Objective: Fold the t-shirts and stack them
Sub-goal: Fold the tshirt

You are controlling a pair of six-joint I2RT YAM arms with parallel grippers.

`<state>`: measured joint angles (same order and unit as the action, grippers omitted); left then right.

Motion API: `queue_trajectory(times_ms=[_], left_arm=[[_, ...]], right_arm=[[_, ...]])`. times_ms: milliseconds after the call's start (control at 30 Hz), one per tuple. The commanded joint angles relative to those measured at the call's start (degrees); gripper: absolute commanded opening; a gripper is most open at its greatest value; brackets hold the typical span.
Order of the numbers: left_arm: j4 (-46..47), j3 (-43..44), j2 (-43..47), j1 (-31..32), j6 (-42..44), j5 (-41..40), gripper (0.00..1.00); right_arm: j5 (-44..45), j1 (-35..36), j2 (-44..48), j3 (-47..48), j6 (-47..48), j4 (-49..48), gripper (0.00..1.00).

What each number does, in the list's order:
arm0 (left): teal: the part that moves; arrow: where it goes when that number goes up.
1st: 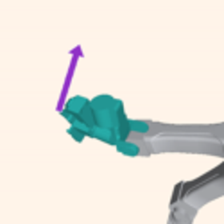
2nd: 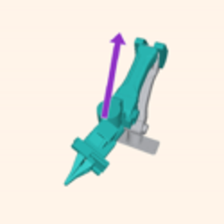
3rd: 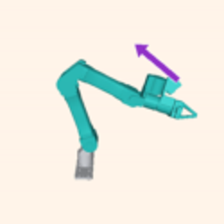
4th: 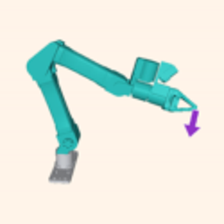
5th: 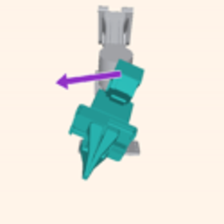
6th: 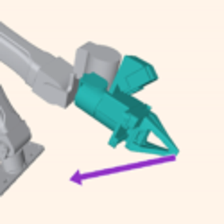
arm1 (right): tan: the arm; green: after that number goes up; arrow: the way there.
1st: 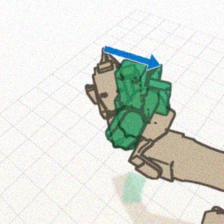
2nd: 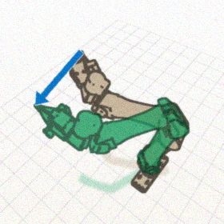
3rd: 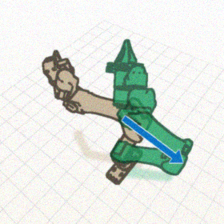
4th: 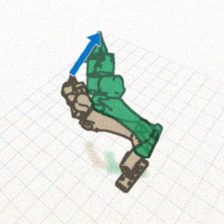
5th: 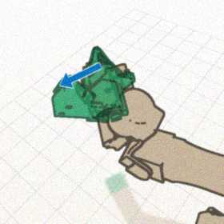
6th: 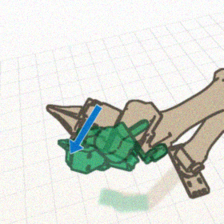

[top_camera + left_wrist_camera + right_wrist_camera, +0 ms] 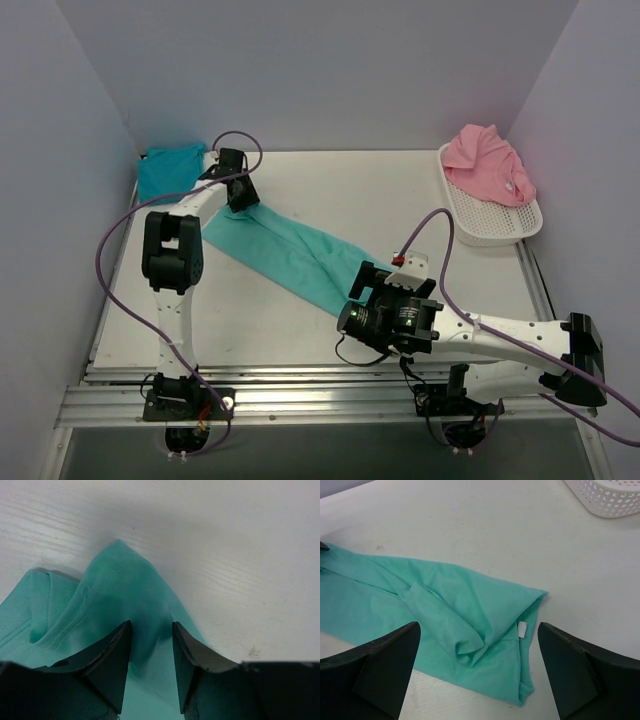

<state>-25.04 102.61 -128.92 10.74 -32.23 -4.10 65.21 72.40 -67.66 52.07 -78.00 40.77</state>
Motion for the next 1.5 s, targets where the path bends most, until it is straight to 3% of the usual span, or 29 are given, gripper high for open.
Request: queue_trajectory(times_ms=[0, 233, 400, 567, 1200, 1467], left_arm=[[-0.5, 0.8, -1.2, 0.2, 0.6, 0.0, 0.47], [-1.2, 1.2, -2.2, 0.2, 1.2, 0.1, 0.41], [-1.2, 1.0, -1.8, 0.2, 1.1, -0.3, 0.20], [-1.2, 0.0, 0.2, 0.2, 1.0, -1.6, 0.05], [0.6, -12.3, 17.9, 1.1, 1.6, -10.2, 0.02], [3.2, -23.1, 21.9, 1.3, 0.0, -10.8, 0.04]], right_arm=[[3.3, -0.2, 0.9, -0.6, -1.0, 1.1, 1.00], [3.3, -0.4, 1.2, -0.9, -1.2, 1.0, 1.00], [3.1, -0.3, 0.7, -1.4, -1.0, 0.0, 1.00], [2.7, -0.4, -0.4, -1.6, -1.0, -0.6, 1.00], [1.0, 0.1, -1.2, -2.2, -0.3, -1.4, 1.00], [-1.2, 0.5, -2.6, -3.5, 1.6, -4.6, 1.00]])
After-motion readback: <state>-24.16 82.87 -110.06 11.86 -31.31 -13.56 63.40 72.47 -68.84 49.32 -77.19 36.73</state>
